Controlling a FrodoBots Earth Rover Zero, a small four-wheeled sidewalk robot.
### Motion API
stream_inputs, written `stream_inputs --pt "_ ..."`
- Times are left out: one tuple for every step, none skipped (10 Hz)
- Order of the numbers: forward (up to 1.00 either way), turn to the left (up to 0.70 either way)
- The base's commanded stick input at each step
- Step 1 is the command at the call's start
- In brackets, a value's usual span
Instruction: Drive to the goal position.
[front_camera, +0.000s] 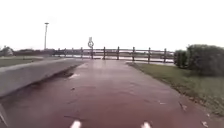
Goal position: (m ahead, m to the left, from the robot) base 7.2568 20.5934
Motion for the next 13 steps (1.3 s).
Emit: stream_inputs --pt "0.5 0.0" --pt "0.5 0.0" --pt "0.5 0.0" --pt "0.5 0.0" --pt "0.5 0.0" --pt "0.5 0.0" --pt "0.5 0.0" --pt "0.5 0.0" --pt "0.5 0.0" --pt "0.5 0.0" --pt "0.5 0.0" --pt "0.5 0.0" --pt "0.5 0.0"
